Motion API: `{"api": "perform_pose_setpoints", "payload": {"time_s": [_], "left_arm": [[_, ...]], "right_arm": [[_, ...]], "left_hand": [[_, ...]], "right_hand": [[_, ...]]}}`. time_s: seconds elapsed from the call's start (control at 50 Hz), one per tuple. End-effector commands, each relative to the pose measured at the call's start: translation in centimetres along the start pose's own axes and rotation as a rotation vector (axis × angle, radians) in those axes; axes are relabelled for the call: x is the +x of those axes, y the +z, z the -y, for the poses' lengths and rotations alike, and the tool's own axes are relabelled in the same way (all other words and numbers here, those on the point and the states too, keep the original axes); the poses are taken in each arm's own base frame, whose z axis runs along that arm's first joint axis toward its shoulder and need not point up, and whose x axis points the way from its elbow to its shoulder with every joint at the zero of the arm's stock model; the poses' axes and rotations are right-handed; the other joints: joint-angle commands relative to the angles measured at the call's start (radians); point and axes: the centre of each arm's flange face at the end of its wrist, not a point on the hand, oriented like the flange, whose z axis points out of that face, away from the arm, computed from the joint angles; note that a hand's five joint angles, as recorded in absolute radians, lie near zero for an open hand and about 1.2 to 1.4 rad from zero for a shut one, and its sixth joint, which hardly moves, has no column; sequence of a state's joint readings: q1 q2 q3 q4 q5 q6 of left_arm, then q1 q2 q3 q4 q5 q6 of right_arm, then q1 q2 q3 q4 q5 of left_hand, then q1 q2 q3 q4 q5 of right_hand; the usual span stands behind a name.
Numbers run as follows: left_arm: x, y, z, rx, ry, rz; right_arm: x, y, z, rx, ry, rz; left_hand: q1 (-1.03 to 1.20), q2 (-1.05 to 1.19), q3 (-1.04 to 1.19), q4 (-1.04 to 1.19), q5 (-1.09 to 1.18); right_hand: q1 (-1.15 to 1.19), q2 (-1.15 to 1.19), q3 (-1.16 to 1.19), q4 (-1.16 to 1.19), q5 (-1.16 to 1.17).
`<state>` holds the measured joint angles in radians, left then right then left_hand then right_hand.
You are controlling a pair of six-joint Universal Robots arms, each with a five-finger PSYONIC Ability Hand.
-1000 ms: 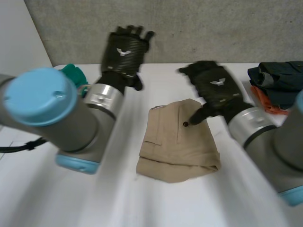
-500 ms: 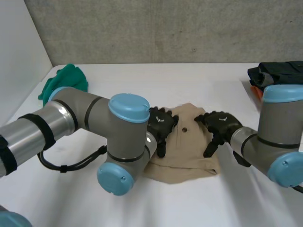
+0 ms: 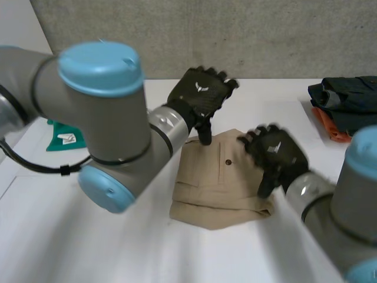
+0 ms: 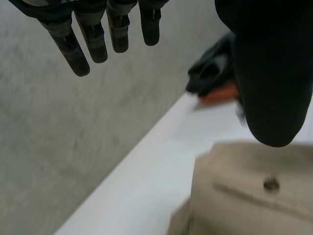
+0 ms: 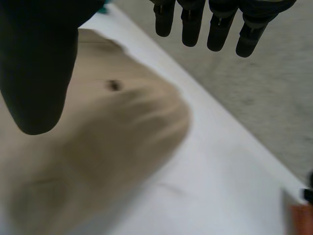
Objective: Fold the laundry.
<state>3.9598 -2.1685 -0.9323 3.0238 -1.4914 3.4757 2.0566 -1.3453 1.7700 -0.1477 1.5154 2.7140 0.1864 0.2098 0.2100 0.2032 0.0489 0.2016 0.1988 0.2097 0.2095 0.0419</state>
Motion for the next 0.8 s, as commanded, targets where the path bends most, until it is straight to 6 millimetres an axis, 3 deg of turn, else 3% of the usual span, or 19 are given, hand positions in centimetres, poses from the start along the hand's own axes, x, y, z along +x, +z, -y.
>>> {"api": "perform_pose_setpoints", "payload": {"time_s": [0.02,0.18,0.28,0.5,0.56,0.58,0.6,0.72,0.8], "left_arm": [[-0.1,-0.7,2.1,0.114,-0.087,-0.327],[0.5,-1.1,2.1,0.098,-0.143,-0.387],[0.9,-1.8,2.3,0.092,-0.147,-0.399],[0.7,-2.7,3.1,0.106,-0.143,-0.397],[0.7,-2.7,3.1,0.106,-0.143,-0.397],[0.6,-2.8,3.2,0.107,-0.143,-0.394],[0.6,-2.8,3.2,0.107,-0.144,-0.394],[0.3,-3.0,3.8,0.122,-0.138,-0.383],[-0.2,-3.4,4.7,0.146,-0.129,-0.370]], "right_arm": [[-5.8,-3.1,-3.9,-0.007,-0.023,0.118],[-6.8,-0.5,-6.4,0.048,-0.005,0.036],[-6.7,1.9,-6.5,0.117,-0.015,-0.010],[-6.4,5.1,-5.4,0.201,-0.018,-0.051],[-6.5,6.0,-5.5,0.211,-0.017,-0.052],[-6.5,6.3,-5.5,0.211,-0.016,-0.051],[-6.3,6.8,-5.0,0.225,-0.013,-0.058],[-4.2,8.1,-3.2,0.280,-0.002,-0.118],[-0.9,9.0,-1.1,0.338,0.009,-0.197]], "left_hand": [[0.009,-0.014,-0.014,-0.007,-0.028],[0.018,-0.005,-0.005,0.001,-0.019],[0.021,-0.002,-0.002,0.004,-0.016],[0.021,-0.002,-0.002,0.004,-0.016],[0.021,-0.002,-0.002,0.004,-0.016],[0.021,-0.002,-0.002,0.004,-0.016],[0.021,-0.002,-0.002,0.004,-0.016],[0.024,0.001,0.001,0.007,-0.013],[0.024,0.001,0.001,0.007,-0.013]], "right_hand": [[-0.027,-0.024,-0.035,-0.035,-0.042],[-0.027,-0.024,-0.035,-0.035,-0.042],[-0.027,-0.024,-0.035,-0.035,-0.042],[-0.027,-0.024,-0.035,-0.035,-0.042],[0.358,0.360,0.350,0.350,0.343],[0.580,0.583,0.572,0.572,0.565],[1.189,1.191,1.180,1.181,1.174],[1.195,1.197,1.187,1.187,1.180],[1.195,1.197,1.187,1.187,1.180]]}}
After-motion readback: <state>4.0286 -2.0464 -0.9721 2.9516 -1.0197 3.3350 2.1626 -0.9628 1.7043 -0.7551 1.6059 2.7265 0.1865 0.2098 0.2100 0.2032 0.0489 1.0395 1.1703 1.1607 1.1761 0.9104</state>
